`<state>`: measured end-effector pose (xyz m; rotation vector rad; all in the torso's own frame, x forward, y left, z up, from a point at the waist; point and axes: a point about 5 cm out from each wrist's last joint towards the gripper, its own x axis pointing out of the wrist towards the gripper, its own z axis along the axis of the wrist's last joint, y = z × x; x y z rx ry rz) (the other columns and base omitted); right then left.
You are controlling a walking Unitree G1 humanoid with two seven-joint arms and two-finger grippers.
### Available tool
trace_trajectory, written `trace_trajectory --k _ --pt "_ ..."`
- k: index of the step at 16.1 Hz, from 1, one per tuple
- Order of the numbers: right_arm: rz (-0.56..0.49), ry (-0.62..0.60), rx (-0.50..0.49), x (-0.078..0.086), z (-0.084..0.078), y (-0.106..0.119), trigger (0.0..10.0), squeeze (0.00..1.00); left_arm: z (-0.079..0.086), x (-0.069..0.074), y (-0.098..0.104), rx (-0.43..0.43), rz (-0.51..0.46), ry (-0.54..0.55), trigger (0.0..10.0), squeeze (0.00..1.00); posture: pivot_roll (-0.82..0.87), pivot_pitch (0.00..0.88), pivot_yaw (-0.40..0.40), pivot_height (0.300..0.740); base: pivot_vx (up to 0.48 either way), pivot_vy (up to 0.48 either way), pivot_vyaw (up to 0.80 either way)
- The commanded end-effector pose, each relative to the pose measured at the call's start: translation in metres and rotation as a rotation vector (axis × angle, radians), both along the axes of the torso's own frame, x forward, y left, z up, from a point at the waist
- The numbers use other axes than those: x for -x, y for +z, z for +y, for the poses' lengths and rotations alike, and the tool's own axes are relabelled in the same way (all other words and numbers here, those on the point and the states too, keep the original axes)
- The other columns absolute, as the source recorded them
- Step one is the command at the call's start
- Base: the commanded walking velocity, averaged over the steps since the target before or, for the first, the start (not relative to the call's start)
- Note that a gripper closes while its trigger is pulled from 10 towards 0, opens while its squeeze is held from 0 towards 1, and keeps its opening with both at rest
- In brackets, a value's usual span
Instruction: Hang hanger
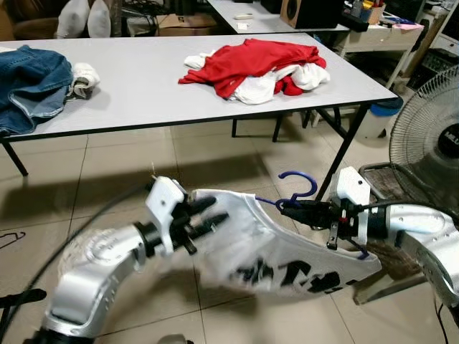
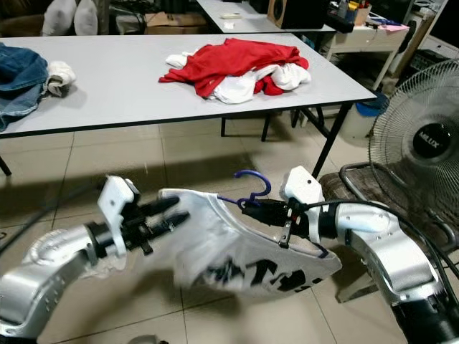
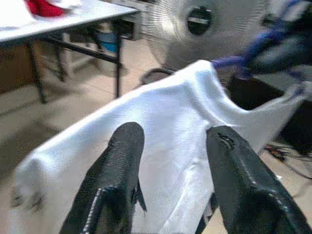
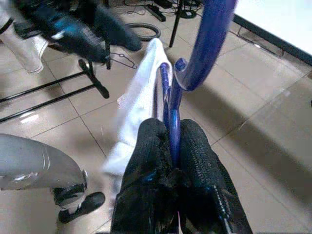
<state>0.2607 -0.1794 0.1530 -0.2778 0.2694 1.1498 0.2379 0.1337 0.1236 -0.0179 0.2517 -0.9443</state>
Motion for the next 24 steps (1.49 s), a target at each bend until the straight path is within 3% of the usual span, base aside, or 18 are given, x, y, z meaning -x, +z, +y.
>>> trace_trajectory --k 1,3,4,5,6,11,12,13,17,20,21,22,23,24 --pt "-0.019 0.004 -0.02 -0.009 -0.004 0.01 10.0 0.0 -0.011 0.005 0.0 -0.007 0.017 -0.062 10.0 1.0 -0.01 0.0 -0.048 0.74 0.0 0.0 0.0" --pt "-0.007 0.015 -0.032 -0.014 -0.004 0.012 10.0 0.0 -0.016 0.005 -0.004 -0.046 0.022 -0.064 10.0 1.0 -0.01 0.0 -0.054 0.74 0.0 0.0 0.0" --pt "-0.002 -0.003 -0.054 -0.025 -0.003 0.015 10.0 0.0 -0.024 0.003 -0.007 -0.067 0.023 -0.058 10.0 1.0 -0.02 0.0 -0.057 0.74 0.0 0.0 0.0" --pt "-0.003 -0.007 -0.056 -0.03 -0.002 0.017 10.0 0.0 -0.03 0.001 -0.007 -0.065 0.028 -0.038 10.0 0.78 -0.02 0.0 -0.063 0.74 0.0 0.0 0.0" --pt "-0.004 0.0 -0.07 -0.035 0.001 0.02 10.0 0.0 -0.038 0.001 -0.008 -0.069 0.027 -0.027 10.0 0.02 -0.02 0.0 -0.068 0.74 0.0 0.0 0.0" --pt "0.003 0.003 -0.151 -0.046 0.014 0.03 10.0 0.0 -0.046 -0.018 -0.014 -0.207 -0.07 0.115 10.0 0.0 -0.02 0.0 -0.077 0.74 0.0 0.0 0.0" --pt "0.01 0.008 -0.158 -0.046 0.017 0.031 10.0 0.0 -0.048 -0.023 -0.011 -0.179 -0.075 0.156 10.0 0.0 -0.02 0.0 -0.078 0.74 0.0 0.0 0.0" --pt "0.022 0.013 -0.162 -0.046 0.021 0.03 10.0 0.0 -0.052 -0.029 -0.004 -0.063 -0.028 0.235 10.0 0.0 -0.02 0.0 -0.077 0.74 0.0 0.0 0.0" --pt "0.03 0.005 -0.181 -0.048 0.027 0.03 10.0 0.0 -0.059 -0.037 0.005 0.073 0.023 0.32 10.0 0.0 -0.02 0.0 -0.076 0.74 0.0 0.0 0.0" --pt "0.03 0.005 -0.185 -0.049 0.028 0.031 10.0 0.0 -0.063 -0.037 0.007 0.104 0.037 0.312 10.0 0.0 -0.02 0.0 -0.076 0.74 0.0 0.0 0.0" --pt "0.03 0.005 -0.188 -0.049 0.029 0.032 10.0 0.0 -0.064 -0.037 0.007 0.105 0.042 0.313 9.5 0.0 -0.02 0.0 -0.076 0.74 0.0 0.0 0.0" --pt "0.028 0.011 -0.192 -0.049 0.031 0.032 10.0 0.0 -0.063 -0.038 0.003 0.075 0.05 0.338 3.0 0.0 -0.02 0.0 -0.075 0.74 0.0 0.0 0.0" --pt "0.029 0.012 -0.193 -0.049 0.032 0.033 10.0 0.0 -0.061 -0.039 0.0 0.049 0.056 0.356 0.0 0.0 -0.02 0.0 -0.075 0.74 0.0 0.0 0.0" --pt "0.029 0.013 -0.195 -0.049 0.032 0.033 10.0 0.0 -0.06 -0.04 -0.001 0.043 0.059 0.364 0.0 0.0 -0.02 0.0 -0.075 0.74 0.0 0.0 0.0"
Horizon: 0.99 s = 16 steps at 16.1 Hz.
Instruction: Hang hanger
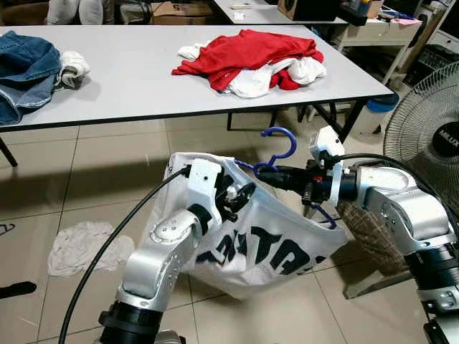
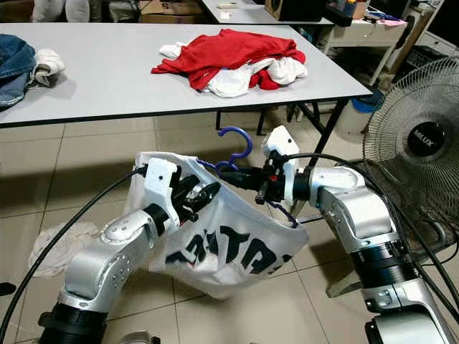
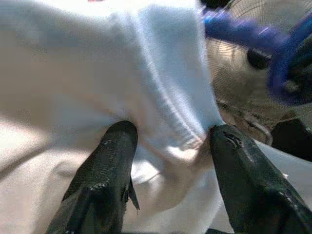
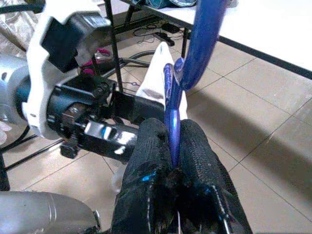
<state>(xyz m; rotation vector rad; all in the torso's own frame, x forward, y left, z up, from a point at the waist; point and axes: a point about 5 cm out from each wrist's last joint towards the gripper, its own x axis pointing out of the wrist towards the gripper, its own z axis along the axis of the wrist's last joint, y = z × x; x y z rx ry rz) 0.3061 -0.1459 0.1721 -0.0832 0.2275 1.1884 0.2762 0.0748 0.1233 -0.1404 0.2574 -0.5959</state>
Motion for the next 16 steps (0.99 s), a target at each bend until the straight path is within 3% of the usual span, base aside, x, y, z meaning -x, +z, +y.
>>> trace_trajectory --k 1,16 --pt "-0.042 -0.003 -0.019 -0.0031 -0.0012 0.0137 10.0 0.0 -0.0005 -0.002 -0.0012 -0.02 0.014 0.01 0.0 0.0 -0.02 0.0 -0.075 0.74 0.0 0.0 0.0" --pt "-0.042 -0.013 -0.018 -0.0031 -0.0042 0.0141 10.0 0.0 0.0094 0.0013 -0.0057 -0.004 0.044 0.008 0.0 0.0 -0.02 0.0 -0.071 0.74 0.0 0.0 0.0"
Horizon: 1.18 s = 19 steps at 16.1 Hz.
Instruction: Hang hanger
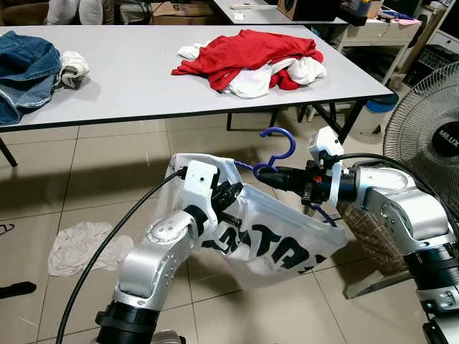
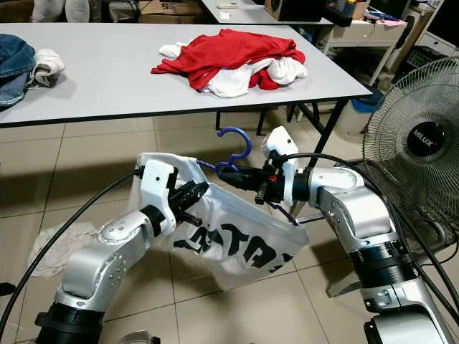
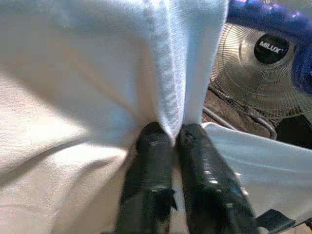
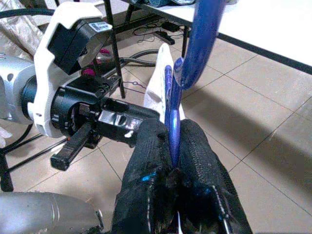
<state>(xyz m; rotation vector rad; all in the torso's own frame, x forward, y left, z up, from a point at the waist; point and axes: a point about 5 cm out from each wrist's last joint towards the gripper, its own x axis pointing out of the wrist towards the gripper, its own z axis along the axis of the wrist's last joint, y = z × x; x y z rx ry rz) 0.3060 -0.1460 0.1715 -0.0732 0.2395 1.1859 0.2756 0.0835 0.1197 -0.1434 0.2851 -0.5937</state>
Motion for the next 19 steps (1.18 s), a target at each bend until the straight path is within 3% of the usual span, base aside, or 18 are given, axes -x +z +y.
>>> trace_trajectory --k 1,4,5,7,10,13,15,19 --pt "-0.058 -0.012 -0.012 -0.003 -0.005 0.014 10.0 0.0 0.004 0.003 -0.003 -0.006 0.017 -0.017 0.0 0.0 -0.02 0.0 -0.071 0.74 0.0 0.0 0.0" --pt "-0.066 -0.012 0.02 0.0 -0.009 0.011 10.0 0.0 0.026 0.012 0.0 -0.076 0.024 -0.168 0.0 0.0 -0.02 0.0 -0.073 0.74 0.0 0.0 0.0" --pt "-0.063 -0.002 0.035 0.004 -0.012 0.008 10.0 0.0 0.045 0.01 0.006 -0.12 0.025 -0.185 0.0 0.0 -0.01 0.0 -0.075 0.74 0.0 0.0 0.0" --pt "-0.051 0.024 0.05 0.009 -0.013 0.003 10.0 0.0 0.072 0.004 0.022 -0.181 0.001 -0.188 0.0 0.0 0.0 0.0 -0.076 0.74 0.0 0.0 0.0" --pt "-0.036 0.074 0.071 0.018 -0.01 -0.002 10.0 0.0 0.094 -0.01 0.039 -0.256 -0.047 -0.144 0.0 0.0 0.0 0.0 -0.071 0.74 0.0 0.0 0.0" --pt "-0.047 0.074 0.112 0.02 -0.011 -0.004 10.0 0.0 0.094 -0.012 0.044 -0.257 -0.049 -0.173 0.0 0.0 -0.01 0.0 -0.058 0.74 0.0 0.0 0.0" --pt "-0.083 -0.049 0.125 0.007 -0.018 -0.001 10.0 0.0 0.079 -0.005 0.037 -0.218 -0.035 -0.238 0.0 0.0 -0.01 0.0 -0.051 0.74 0.0 0.0 0.0" --pt "-0.075 -0.081 0.053 0.003 -0.019 0.01 10.0 0.0 0.052 0.002 0.02 -0.178 -0.054 -0.267 0.0 0.0 -0.01 0.0 -0.056 0.74 0.0 0.0 0.0"
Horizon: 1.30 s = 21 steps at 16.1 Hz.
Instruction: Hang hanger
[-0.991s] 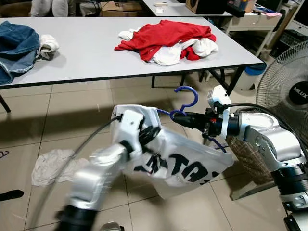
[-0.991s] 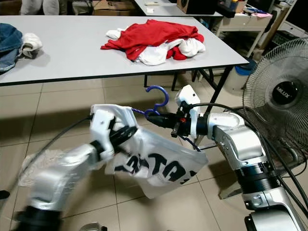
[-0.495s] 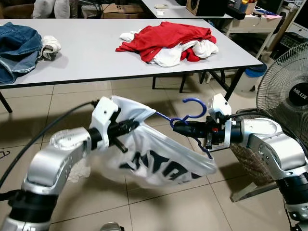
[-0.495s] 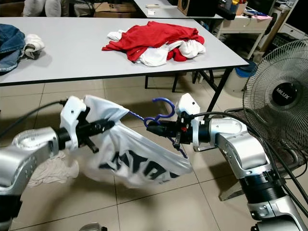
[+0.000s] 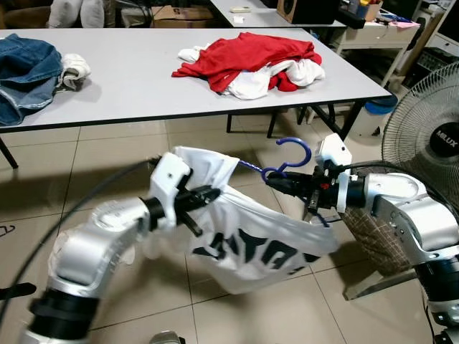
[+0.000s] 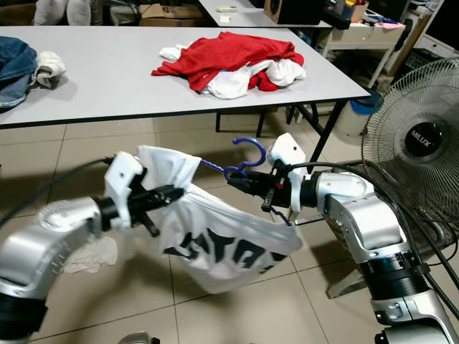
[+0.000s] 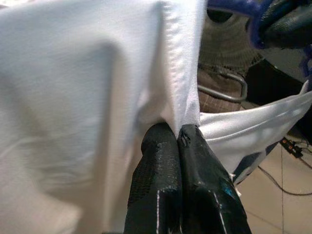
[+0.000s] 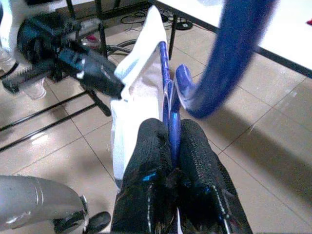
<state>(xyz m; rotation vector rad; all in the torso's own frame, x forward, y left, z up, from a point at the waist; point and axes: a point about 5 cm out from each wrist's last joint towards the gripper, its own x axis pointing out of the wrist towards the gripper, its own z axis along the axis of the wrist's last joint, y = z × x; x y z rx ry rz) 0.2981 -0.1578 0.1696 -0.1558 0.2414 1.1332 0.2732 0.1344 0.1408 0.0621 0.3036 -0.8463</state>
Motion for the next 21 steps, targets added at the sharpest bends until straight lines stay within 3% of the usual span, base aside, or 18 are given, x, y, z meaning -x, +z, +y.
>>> trace_trajectory --k 1,6,8,9,12,13,14,16,18,19,20,21 --pt "-0.027 -0.033 -0.013 -0.004 -0.007 0.011 10.0 0.0 -0.005 0.0 -0.005 -0.015 -0.015 0.031 10.0 0.0 -0.01 0.0 -0.061 0.74 0.0 0.0 0.0" --pt "-0.01 -0.011 0.005 -0.003 -0.006 0.008 10.0 0.0 -0.018 0.003 -0.011 0.002 -0.013 0.044 9.6 0.0 -0.01 0.0 -0.064 0.74 0.0 0.0 0.0" --pt "-0.007 -0.011 0.009 -0.003 -0.006 0.008 10.0 0.0 -0.017 0.001 -0.008 0.049 -0.013 0.063 10.0 0.0 0.0 0.0 -0.063 0.74 0.0 0.0 0.0" --pt "-0.008 -0.01 0.01 -0.003 -0.005 0.008 10.0 0.0 -0.017 0.001 -0.009 0.053 -0.009 0.071 10.0 1.0 -0.01 0.0 -0.062 0.74 0.0 0.0 0.0" --pt "-0.008 -0.01 0.006 -0.002 -0.005 0.008 10.0 0.0 -0.02 0.0 -0.012 0.036 -0.008 0.094 10.0 1.0 -0.01 0.0 -0.059 0.74 0.0 0.0 0.0" --pt "-0.007 -0.01 0.005 -0.002 -0.005 0.008 10.0 0.0 -0.022 0.0 -0.013 0.038 -0.003 0.1 10.0 0.77 -0.01 0.0 -0.058 0.74 0.0 0.0 0.0" --pt "-0.007 -0.009 0.005 -0.002 -0.005 0.008 10.0 0.0 -0.024 0.0 -0.014 0.043 0.002 0.102 10.0 0.7 -0.01 0.0 -0.058 0.74 0.0 0.0 0.0" --pt "-0.006 -0.01 0.003 -0.002 -0.005 0.009 10.0 0.0 -0.029 0.002 -0.015 0.056 0.011 0.095 10.0 0.65 -0.01 0.0 -0.058 0.74 0.0 0.0 0.0" --pt "-0.005 -0.009 0.003 -0.002 -0.006 0.009 10.0 0.0 -0.035 0.005 -0.016 0.097 0.035 0.095 10.0 0.38 -0.01 0.0 -0.058 0.74 0.0 0.0 0.0" --pt "-0.005 -0.008 0.003 -0.002 -0.006 0.009 10.0 0.0 -0.036 0.006 -0.016 0.118 0.048 0.095 10.0 0.4 -0.01 0.0 -0.058 0.74 0.0 0.0 0.0" --pt "-0.003 -0.008 0.002 -0.002 -0.006 0.009 10.0 0.0 -0.036 0.007 -0.017 0.126 0.057 0.096 10.0 0.76 -0.01 0.0 -0.059 0.74 0.0 0.0 0.0" --pt "-0.002 -0.006 0.003 -0.002 -0.005 0.009 10.0 0.0 -0.036 0.007 -0.019 0.119 0.073 0.1 10.0 1.0 -0.01 0.0 -0.06 0.74 0.0 0.0 0.0"
